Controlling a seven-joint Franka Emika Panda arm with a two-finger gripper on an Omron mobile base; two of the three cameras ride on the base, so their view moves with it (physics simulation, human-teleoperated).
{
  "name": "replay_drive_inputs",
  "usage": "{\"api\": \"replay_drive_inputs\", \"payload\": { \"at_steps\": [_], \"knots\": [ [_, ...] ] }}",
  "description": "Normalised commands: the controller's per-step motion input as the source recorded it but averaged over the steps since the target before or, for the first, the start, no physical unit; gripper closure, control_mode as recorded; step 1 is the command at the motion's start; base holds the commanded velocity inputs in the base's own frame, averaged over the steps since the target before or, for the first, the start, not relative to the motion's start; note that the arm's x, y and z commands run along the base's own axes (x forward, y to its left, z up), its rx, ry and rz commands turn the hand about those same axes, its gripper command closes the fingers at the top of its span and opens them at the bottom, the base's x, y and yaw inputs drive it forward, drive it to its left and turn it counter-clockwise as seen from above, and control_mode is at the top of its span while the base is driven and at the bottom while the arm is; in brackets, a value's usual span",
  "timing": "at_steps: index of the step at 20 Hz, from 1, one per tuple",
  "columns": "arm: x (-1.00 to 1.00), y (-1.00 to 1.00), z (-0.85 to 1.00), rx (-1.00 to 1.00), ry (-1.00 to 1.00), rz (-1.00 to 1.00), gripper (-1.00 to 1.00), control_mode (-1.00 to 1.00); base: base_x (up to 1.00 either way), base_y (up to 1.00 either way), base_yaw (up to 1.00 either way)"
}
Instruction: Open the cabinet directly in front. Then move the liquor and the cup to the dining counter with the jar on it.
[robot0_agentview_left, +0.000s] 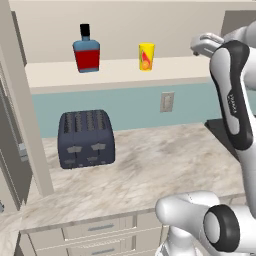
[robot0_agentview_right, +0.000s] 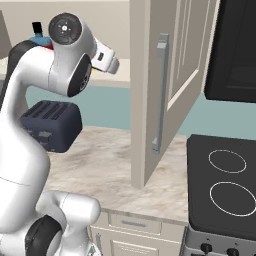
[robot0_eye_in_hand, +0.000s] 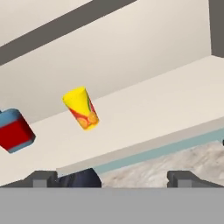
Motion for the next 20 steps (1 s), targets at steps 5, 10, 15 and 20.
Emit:
{"api": "replay_drive_inputs", "payload": {
  "at_steps": [5,10,15,20],
  "knots": [
    [0.46,0.0,0.0,0.0,0.0,0.0,-1.0,-1.0,0.0,0.0,0.0],
    [0.32,0.02,0.0,0.0,-0.02,0.05,-1.0,-1.0,0.0,0.0,0.0],
    [0.05,0.0,0.0,0.0,-0.12,0.09,-1.0,-1.0,0.0,0.0,0.0],
    [0.0,0.0,0.0,0.0,-0.1,0.07,-1.0,-1.0,0.0,0.0,0.0]
  ]
}}
